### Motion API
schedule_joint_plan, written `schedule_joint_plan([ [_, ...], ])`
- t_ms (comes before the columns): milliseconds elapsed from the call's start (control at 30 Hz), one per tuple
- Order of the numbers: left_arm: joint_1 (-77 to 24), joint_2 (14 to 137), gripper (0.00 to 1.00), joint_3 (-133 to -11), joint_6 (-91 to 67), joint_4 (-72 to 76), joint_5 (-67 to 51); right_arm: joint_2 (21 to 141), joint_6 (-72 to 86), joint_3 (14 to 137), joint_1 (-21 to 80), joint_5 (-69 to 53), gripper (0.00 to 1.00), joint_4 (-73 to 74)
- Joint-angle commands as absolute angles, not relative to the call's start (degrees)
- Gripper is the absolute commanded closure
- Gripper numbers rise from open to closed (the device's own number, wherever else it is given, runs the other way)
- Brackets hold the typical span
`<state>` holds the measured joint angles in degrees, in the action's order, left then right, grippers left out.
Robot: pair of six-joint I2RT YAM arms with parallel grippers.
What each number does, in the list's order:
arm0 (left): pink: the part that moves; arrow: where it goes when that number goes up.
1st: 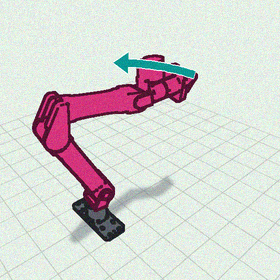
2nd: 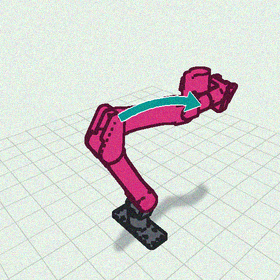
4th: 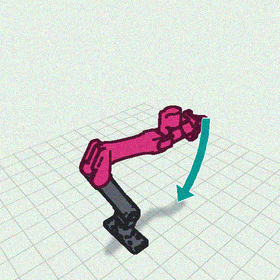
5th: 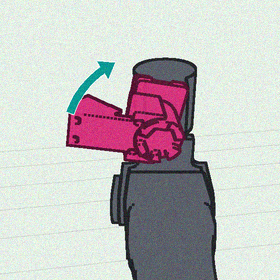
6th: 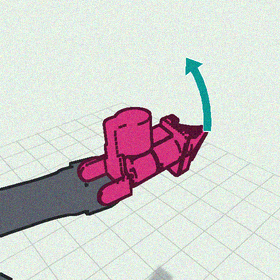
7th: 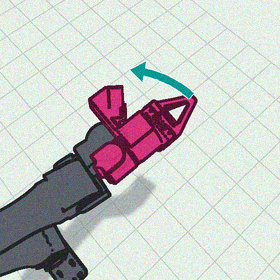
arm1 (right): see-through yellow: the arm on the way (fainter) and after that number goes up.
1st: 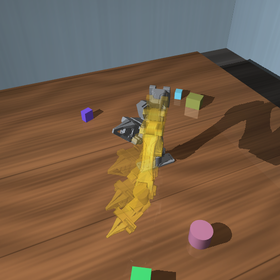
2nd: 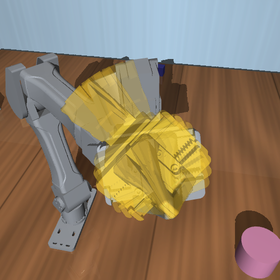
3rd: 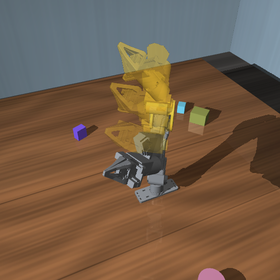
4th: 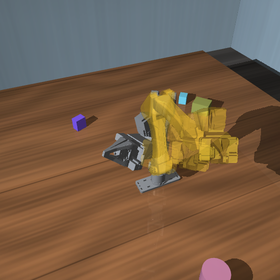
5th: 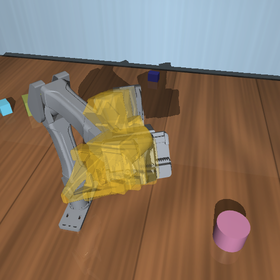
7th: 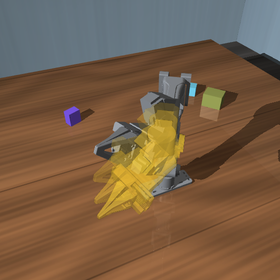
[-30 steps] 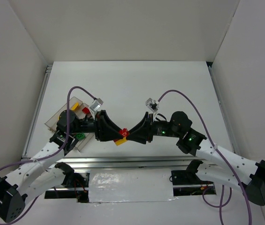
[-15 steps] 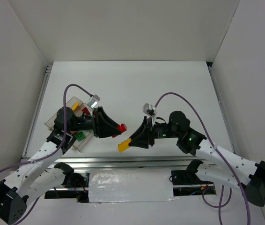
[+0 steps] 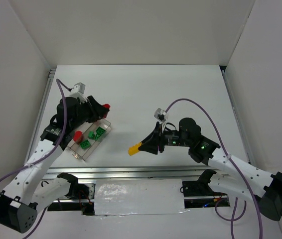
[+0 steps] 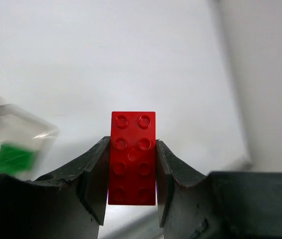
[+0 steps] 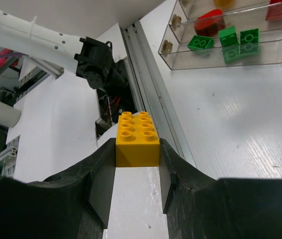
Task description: Sort the legos into containers by color
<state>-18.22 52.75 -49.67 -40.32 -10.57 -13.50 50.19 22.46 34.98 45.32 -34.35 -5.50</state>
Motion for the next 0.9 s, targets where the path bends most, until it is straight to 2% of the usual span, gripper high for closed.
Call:
schedule_joint_plan([
  [0,-15.39,55.63,1.0,-50.37,-42.0,-28.03,19.84,49.13,22.41,33.67,45.0,-32.08,1.0,-7.64],
  [200,-12.92,61.85,1.0,-48.08,-46.49,-26.72,27.58,49.13,22.15,33.23,45.0,-32.08,1.0,-7.29],
  [300,-11.08,65.02,1.0,-47.29,-46.49,-24.7,26.11,48.78,22.15,32.7,45.0,-32.26,1.0,-7.56],
  [467,-9.15,68.02,0.79,-46.58,-47.28,-22.77,25.84,48.6,22.06,32.52,45.0,-32.52,1.0,-7.65],
  [600,-7.47,70.04,0.72,-45.71,-46.85,-20.49,23.47,48.43,22.06,32.08,45.0,-32.61,1.0,-7.82],
  [700,-6.59,71.01,0.6,-45.44,-46.5,-19.69,21.36,48.51,21.97,32.17,45.0,-32.78,1.0,-7.73],
  [800,-6.07,71.37,0.33,-44.91,-46.76,-19.34,20.65,48.6,21.97,32.17,45.0,-32.87,1.0,-7.91],
  [867,-5.36,71.45,0.25,-44.65,-47.2,-19.34,20.57,48.78,22.15,32.17,45.0,-32.96,1.0,-8.0],
])
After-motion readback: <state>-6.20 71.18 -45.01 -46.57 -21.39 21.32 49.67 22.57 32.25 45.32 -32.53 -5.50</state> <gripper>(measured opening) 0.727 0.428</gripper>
